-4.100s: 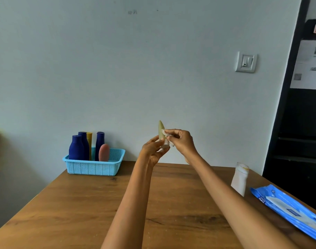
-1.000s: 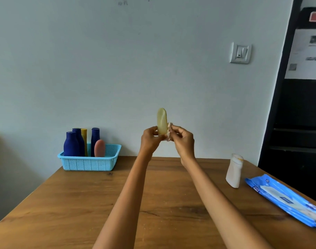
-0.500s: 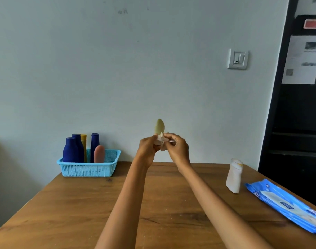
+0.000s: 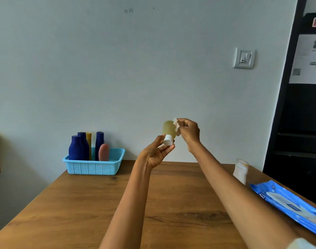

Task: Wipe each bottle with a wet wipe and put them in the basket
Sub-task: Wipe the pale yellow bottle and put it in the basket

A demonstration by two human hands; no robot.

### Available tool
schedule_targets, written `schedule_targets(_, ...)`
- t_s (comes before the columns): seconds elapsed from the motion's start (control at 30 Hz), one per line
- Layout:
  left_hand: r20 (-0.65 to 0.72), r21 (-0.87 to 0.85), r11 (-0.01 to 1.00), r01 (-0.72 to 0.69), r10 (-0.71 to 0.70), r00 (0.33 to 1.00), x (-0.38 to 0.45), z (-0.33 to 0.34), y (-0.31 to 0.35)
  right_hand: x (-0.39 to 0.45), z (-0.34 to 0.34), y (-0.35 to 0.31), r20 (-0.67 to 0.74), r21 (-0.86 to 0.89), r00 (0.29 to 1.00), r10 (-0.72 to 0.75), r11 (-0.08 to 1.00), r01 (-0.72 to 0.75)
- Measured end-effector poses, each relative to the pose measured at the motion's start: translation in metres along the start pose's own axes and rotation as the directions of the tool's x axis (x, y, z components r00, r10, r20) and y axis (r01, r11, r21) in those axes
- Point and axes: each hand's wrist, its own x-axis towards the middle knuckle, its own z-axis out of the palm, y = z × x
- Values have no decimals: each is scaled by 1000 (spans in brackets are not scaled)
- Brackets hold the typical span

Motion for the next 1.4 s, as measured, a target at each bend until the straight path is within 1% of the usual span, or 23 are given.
schedule_targets(0.07,-12,7,1000,-2,2,1000,2,0,0,-4,3,6,34,32,999,11,999,-12)
schedule_targets(0.17,-33,28,999,-26,27,999,2,0,1,-14,7,14,39,108,999,34,993,-38)
schedule_targets(0.27,-46,54,997,-46,48,998,2,-1,3,-23,9,21,57,133,998,40,990,-47)
schedule_targets(0.4,-80,81,995,-60,66,995,2,-7,7,-32,5,23,151,203,980,127,967,-157)
schedule_targets(0.47,-85,72,995,-67,73,994,3,-11,8,-38,5,21,148,226,976,161,955,-192)
schedule_targets(0.53,-76,58,994,-90,94,993,2,-12,9,-46,8,16,99,279,978,186,938,-207)
schedule_targets(0.6,-68,48,991,-122,125,990,-2,-12,9,-52,15,8,46,408,970,240,882,-238)
schedule_targets(0.63,-77,53,989,-136,140,987,-5,-13,10,-53,18,4,33,496,958,286,827,-265)
schedule_targets(0.7,-98,99,981,-165,175,980,-9,-18,13,-54,26,-1,48,656,918,393,681,-326)
schedule_targets(0.77,-102,209,957,-200,224,969,-14,-27,19,-56,34,-3,111,751,871,479,534,-389)
schedule_targets(0.8,-115,288,934,-211,253,961,-18,-35,24,-59,40,-4,149,770,851,504,481,-419)
schedule_targets(0.87,-171,463,863,-201,310,935,-27,-51,37,-69,55,-6,219,782,823,524,411,-469)
schedule_targets(0.93,-221,587,791,-175,364,905,-34,-71,53,-78,71,-10,272,775,806,527,377,-508)
schedule_targets(1.0,-231,658,735,-164,404,885,-39,-90,71,-86,89,-13,310,765,787,533,351,-540)
schedule_targets(1.07,-240,706,691,-155,438,866,-44,-104,88,-91,104,-15,337,754,774,536,339,-563)
schedule_targets(1.13,-264,754,642,-140,492,829,-47,-114,103,-93,115,-16,356,745,768,532,335,-577)
schedule_targets(1.23,-253,839,531,-115,568,783,-44,-131,119,-91,122,-16,377,731,767,520,342,-591)
schedule_targets(1.33,-277,915,404,-3,632,724,-35,-149,123,-88,122,-10,379,713,766,519,363,-600)
schedule_targets(1.4,-287,952,280,121,690,664,-31,-157,121,-86,122,-5,379,711,764,522,365,-602)
